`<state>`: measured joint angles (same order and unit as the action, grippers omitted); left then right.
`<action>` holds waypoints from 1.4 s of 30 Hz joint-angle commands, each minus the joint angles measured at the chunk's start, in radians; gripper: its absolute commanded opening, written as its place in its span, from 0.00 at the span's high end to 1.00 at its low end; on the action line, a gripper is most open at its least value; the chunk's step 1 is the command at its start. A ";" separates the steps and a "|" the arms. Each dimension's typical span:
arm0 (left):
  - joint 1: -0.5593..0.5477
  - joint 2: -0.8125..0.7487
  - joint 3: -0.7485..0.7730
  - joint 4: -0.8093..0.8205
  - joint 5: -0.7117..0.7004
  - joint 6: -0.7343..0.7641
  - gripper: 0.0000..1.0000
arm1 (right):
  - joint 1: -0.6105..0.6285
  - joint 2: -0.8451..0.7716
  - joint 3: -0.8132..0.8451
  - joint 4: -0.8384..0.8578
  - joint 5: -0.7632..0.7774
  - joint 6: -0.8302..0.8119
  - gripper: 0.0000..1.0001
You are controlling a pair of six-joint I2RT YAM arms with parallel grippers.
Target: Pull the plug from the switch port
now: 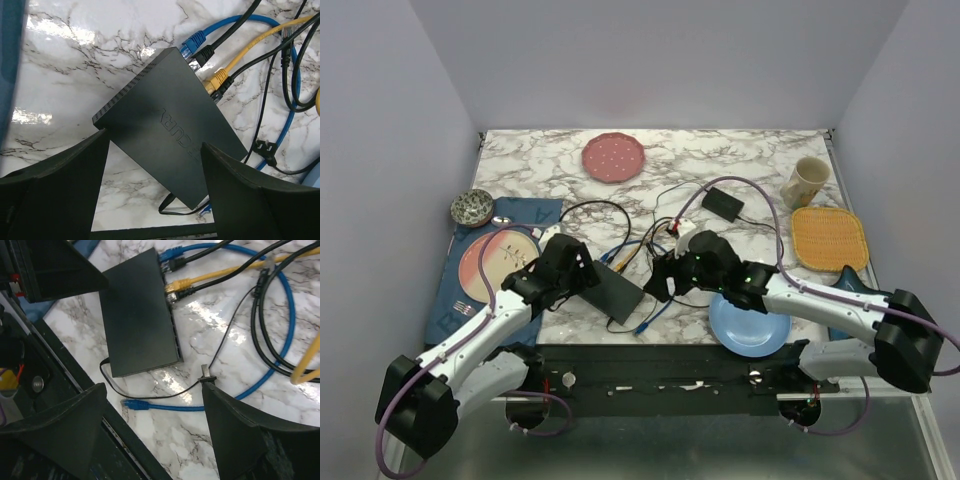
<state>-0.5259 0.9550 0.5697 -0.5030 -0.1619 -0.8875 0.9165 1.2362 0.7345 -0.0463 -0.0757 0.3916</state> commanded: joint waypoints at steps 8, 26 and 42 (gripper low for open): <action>-0.013 -0.027 -0.034 -0.017 0.009 -0.022 0.23 | 0.130 0.173 0.085 0.029 0.036 -0.022 0.28; 0.139 0.137 0.016 0.044 -0.010 -0.047 0.24 | 0.200 0.299 0.079 0.022 0.070 0.124 0.57; 0.153 0.237 -0.022 0.199 0.136 -0.019 0.24 | 0.167 0.436 0.112 0.077 0.024 0.240 0.20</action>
<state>-0.3740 1.1809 0.5755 -0.3580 -0.0826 -0.9062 1.1030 1.6112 0.8043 -0.0086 -0.0326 0.6025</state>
